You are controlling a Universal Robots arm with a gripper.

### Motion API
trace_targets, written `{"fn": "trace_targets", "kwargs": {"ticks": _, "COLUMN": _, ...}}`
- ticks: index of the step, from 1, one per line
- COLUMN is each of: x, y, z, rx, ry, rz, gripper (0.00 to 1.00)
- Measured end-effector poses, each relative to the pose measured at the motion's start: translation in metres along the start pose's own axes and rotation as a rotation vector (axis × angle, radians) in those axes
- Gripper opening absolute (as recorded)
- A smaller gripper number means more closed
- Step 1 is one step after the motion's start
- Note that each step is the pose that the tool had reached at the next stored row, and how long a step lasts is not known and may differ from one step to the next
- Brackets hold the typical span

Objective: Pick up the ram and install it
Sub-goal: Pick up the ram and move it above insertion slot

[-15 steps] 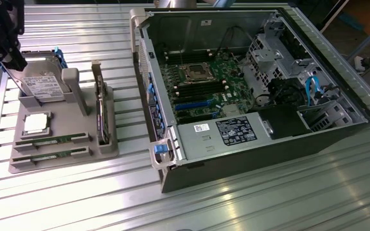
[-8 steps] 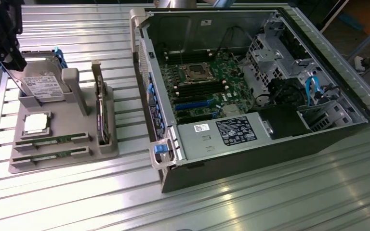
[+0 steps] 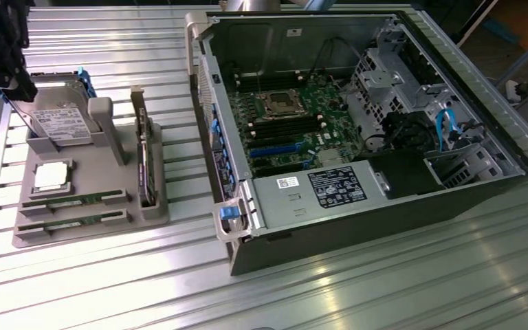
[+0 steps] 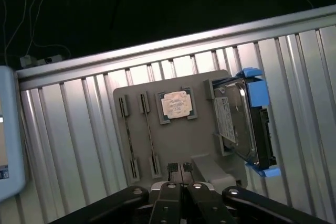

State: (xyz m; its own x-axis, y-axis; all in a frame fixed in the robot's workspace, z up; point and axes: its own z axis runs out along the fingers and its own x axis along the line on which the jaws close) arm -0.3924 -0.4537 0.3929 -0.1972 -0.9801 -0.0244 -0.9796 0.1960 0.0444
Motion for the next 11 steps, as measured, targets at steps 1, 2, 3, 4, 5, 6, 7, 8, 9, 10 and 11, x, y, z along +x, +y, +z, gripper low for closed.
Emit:
{"fn": "trace_targets", "kwargs": {"ticks": 1, "x": 0.0000, "y": 0.0000, "z": 0.0000, "rx": -0.0002, "ry": 0.0004, "rz": -0.010, "gripper": 0.11}}
{"fn": "trace_targets", "kwargs": {"ticks": 2, "x": 0.0000, "y": 0.0000, "z": 0.0000, "rx": -0.0005, "ry": 0.0009, "rz": -0.020, "gripper": 0.11}}
{"fn": "trace_targets", "kwargs": {"ticks": 3, "x": 0.0000, "y": 0.0000, "z": 0.0000, "rx": -0.0007, "ry": 0.0014, "rz": -0.032, "gripper": 0.11}}
{"fn": "trace_targets", "kwargs": {"ticks": 4, "x": 0.0000, "y": 0.0000, "z": 0.0000, "rx": -0.0010, "ry": 0.0018, "rz": -0.041, "gripper": 0.11}}
{"fn": "trace_targets", "kwargs": {"ticks": 5, "x": 0.0000, "y": 0.0000, "z": 0.0000, "rx": -0.0012, "ry": 0.0022, "rz": -0.051, "gripper": 0.11}}
{"fn": "trace_targets", "kwargs": {"ticks": 6, "x": 0.0000, "y": 0.0000, "z": 0.0000, "rx": -0.0015, "ry": 0.0027, "rz": -0.061, "gripper": 0.11}}
{"fn": "trace_targets", "kwargs": {"ticks": 7, "x": 0.0000, "y": 0.0000, "z": 0.0000, "rx": -0.0017, "ry": 0.0032, "rz": -0.071, "gripper": 0.11}}
{"fn": "trace_targets", "kwargs": {"ticks": 8, "x": 0.0000, "y": 0.0000, "z": 0.0000, "rx": -0.0020, "ry": 0.0036, "rz": -0.082, "gripper": 0.11}}
{"fn": "trace_targets", "kwargs": {"ticks": 9, "x": 0.0000, "y": 0.0000, "z": 0.0001, "rx": -0.0022, "ry": 0.0041, "rz": -0.093, "gripper": 0.11}}
{"fn": "trace_targets", "kwargs": {"ticks": 10, "x": 0.0000, "y": 0.0000, "z": 0.0000, "rx": -0.0024, "ry": 0.0045, "rz": -0.101, "gripper": 0.11}}
{"fn": "trace_targets", "kwargs": {"ticks": 11, "x": 0.0000, "y": 0.0000, "z": 0.0000, "rx": -0.0025, "ry": 0.0046, "rz": -0.104, "gripper": 0.11}}
